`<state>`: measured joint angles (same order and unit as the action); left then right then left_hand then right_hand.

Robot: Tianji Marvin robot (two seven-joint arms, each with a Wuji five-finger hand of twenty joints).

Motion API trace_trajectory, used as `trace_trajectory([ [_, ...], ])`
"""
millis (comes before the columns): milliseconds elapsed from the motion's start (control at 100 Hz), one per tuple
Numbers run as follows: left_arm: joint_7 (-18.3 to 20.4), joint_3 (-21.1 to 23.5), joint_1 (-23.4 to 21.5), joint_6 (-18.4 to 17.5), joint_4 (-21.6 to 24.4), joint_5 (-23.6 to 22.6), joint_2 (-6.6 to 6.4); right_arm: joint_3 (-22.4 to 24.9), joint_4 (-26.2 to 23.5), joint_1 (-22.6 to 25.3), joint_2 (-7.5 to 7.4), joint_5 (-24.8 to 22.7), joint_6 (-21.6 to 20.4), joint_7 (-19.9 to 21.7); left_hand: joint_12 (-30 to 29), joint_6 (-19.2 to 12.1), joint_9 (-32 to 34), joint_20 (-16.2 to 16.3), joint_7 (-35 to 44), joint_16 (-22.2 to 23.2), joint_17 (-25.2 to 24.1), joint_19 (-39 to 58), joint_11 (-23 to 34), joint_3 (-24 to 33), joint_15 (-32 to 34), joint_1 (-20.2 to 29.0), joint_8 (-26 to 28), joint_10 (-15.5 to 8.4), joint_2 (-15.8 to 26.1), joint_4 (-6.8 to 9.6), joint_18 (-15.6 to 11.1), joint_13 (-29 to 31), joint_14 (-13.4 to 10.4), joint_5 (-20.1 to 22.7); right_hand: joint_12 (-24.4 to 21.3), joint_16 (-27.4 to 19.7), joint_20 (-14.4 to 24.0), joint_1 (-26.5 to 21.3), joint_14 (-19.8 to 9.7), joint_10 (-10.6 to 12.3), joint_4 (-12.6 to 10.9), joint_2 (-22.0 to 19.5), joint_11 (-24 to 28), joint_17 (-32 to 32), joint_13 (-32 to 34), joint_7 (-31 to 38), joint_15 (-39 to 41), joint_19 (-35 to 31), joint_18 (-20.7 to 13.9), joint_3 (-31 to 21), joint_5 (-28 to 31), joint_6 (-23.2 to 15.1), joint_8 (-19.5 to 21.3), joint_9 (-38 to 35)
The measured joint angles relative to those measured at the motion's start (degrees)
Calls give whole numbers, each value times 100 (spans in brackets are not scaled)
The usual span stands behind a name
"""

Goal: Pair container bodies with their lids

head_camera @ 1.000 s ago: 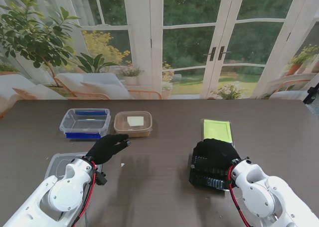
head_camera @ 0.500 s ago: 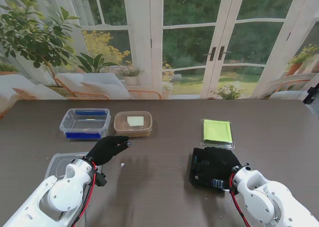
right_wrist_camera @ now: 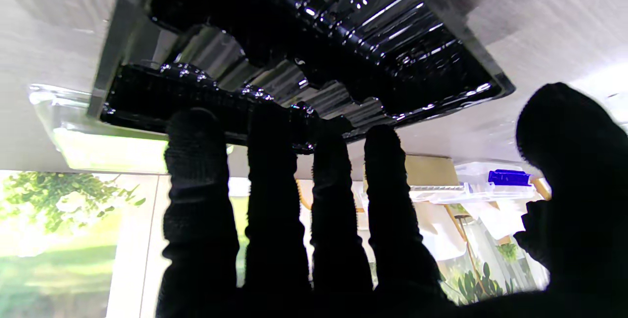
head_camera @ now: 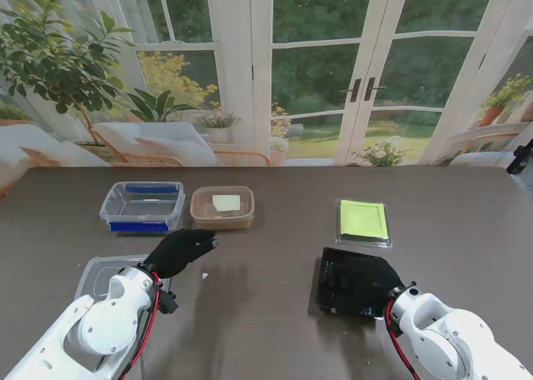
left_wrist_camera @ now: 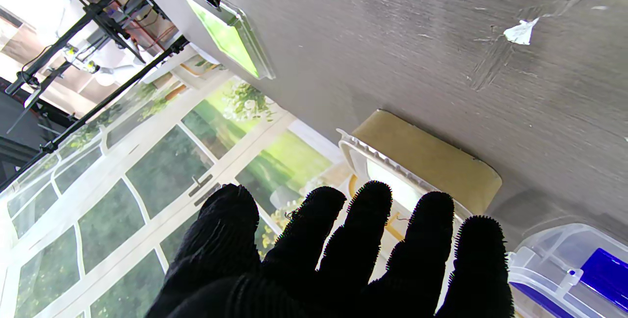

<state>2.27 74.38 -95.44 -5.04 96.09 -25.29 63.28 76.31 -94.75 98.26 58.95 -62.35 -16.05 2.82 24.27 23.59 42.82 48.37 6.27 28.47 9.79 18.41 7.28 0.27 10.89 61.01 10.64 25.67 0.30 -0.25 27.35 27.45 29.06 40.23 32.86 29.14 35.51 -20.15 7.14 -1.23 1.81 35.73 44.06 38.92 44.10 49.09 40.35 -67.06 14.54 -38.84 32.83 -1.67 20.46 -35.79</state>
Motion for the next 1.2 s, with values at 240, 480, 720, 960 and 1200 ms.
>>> trace_trajectory([
  [240,13,6,-12,9,19,0,-3,-21,-33,42,-22,-152,-23,-18,0,0,-1,3,0,0,3,-2,0,0,0,0,1,0,0,0,0,1,0,4,9,1,4,0,-10,30,0,0,8,0,0,9,0,51,-3,5,6,-72,67,84],
  [480,79,8,-20,40,33,21,-11,-138,-20,41,-54,-340,-41,-95,0,0,-61,4,0,0,4,-3,-6,0,0,0,14,1,0,0,0,3,0,7,18,1,7,0,-32,32,0,0,1,0,-1,11,1,55,-4,5,20,-81,69,148],
  [720,103,16,-37,57,47,36,-16,-349,143,-58,-69,-490,52,-239,0,0,-61,5,-1,0,8,-3,-6,0,0,0,21,2,0,0,0,4,0,12,152,94,13,1,-65,32,0,0,120,0,-1,-145,113,62,-6,7,23,-81,69,262],
  [960,130,31,-59,77,68,46,-20,-499,251,-184,-98,-666,116,-375,0,0,-61,6,-1,0,11,-3,-6,0,0,0,22,3,0,0,0,7,0,19,235,123,20,1,-22,14,0,0,143,0,8,-166,271,62,-7,9,191,-70,64,327],
  [1200,148,58,-103,106,118,43,-24,-603,318,-262,-119,-832,122,-503,0,0,-61,7,-1,0,12,-4,-6,0,0,0,22,4,0,0,0,8,0,41,288,140,20,-71,50,-24,0,194,211,0,126,-103,331,62,-9,35,686,-83,64,227],
])
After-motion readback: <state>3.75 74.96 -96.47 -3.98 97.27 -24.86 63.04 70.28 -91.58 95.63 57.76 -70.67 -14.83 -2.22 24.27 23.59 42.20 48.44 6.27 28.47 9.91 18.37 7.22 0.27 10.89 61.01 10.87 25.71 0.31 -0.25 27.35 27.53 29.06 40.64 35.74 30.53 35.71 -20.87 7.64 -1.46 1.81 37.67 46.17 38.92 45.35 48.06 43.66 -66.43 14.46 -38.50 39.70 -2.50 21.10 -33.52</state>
